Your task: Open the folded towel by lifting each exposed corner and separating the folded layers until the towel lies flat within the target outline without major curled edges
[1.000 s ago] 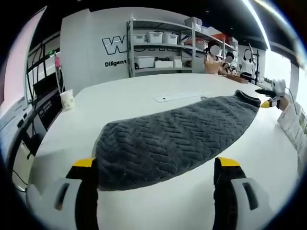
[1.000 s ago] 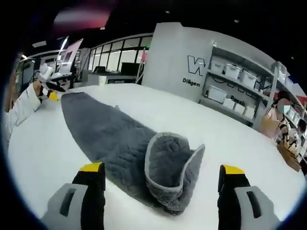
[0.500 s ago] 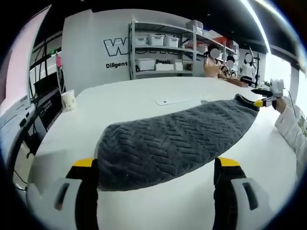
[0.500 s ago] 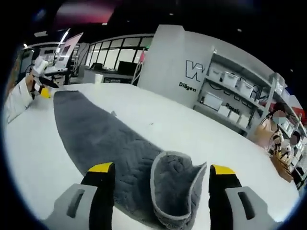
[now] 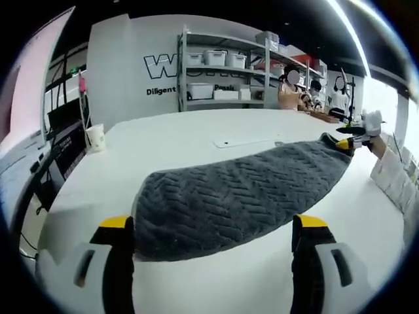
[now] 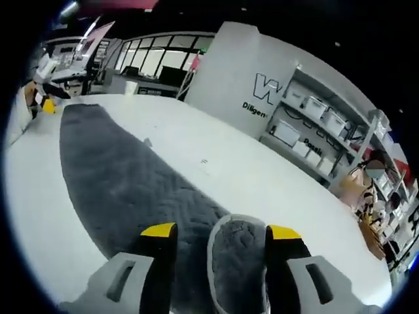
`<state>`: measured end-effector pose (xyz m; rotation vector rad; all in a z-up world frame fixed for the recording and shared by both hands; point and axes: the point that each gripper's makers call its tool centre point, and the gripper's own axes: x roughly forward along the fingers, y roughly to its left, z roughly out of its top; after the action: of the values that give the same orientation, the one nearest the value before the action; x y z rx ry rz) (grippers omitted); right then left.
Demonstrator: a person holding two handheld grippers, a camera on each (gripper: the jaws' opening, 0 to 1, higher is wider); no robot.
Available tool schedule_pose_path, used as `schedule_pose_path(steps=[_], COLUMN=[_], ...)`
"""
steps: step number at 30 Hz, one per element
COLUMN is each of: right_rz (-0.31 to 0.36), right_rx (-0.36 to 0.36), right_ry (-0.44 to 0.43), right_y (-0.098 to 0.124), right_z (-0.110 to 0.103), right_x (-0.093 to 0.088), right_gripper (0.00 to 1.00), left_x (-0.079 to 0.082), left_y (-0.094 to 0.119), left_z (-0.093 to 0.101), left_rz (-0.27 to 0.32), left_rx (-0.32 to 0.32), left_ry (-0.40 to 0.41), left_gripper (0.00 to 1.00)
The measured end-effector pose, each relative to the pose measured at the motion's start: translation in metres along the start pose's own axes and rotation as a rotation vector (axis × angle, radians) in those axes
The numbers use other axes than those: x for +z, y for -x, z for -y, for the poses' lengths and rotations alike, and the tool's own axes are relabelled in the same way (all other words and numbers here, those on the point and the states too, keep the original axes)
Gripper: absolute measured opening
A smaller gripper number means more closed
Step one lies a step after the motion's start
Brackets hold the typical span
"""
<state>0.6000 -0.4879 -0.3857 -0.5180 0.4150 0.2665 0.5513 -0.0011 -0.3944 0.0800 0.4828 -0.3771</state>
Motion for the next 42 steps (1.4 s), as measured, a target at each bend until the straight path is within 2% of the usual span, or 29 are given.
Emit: schedule_pose_path(steps=[3,7,13,17,22,25,30,36,42], right_rz=[-0.012,-0.028,-0.047,-0.065,-0.079,-0.075,-0.074,-0.061,-0.035], right_rx=[-0.006,-0.034,-0.054,-0.092,-0.08,-0.082,-0.093,-0.096,-0.095], right_ry=[0.012,0.03,0.031,0.072,0.036,0.041,0.05,0.022,0.006], right_y=[-0.006,-0.012,-0.02,-0.023,-0.026,-0.024,-0.023,-0.019,-0.008], right_z=[-0.004,-0.003,0.002,0.012,0.015,0.016,0.019,0.024,0.028], right_x=[0.001,0.002,0.001,-0.004,-0.013,-0.015,-0.017,-0.017,-0.013], right_gripper=[0.48,0.35,0.28,0.15,0.12,0.0,0.0,0.0,0.0], left_x=[0.0,0.001,0.001,0.001,0.001,0.001,0.001,0.001,0.001], left_y=[0.0,0.0,0.001,0.001,0.002,0.001,0.001,0.002,0.002], left_z=[0.0,0.0,0.0,-0.001,-0.003,-0.004,-0.004,-0.004,-0.004], left_rz=[-0.001,0.003,0.002,0.003,0.006,0.005,0.003,0.004,-0.001], left_rx=[-0.001,-0.001,-0.001,0.002,0.005,0.006,0.008,0.008,0.007], left_ry=[-0.001,0.001,0.001,0.003,0.006,0.007,0.006,0.006,0.001], left_gripper=[0.99,0.99,0.99,0.99,0.98,0.98,0.98,0.98,0.98])
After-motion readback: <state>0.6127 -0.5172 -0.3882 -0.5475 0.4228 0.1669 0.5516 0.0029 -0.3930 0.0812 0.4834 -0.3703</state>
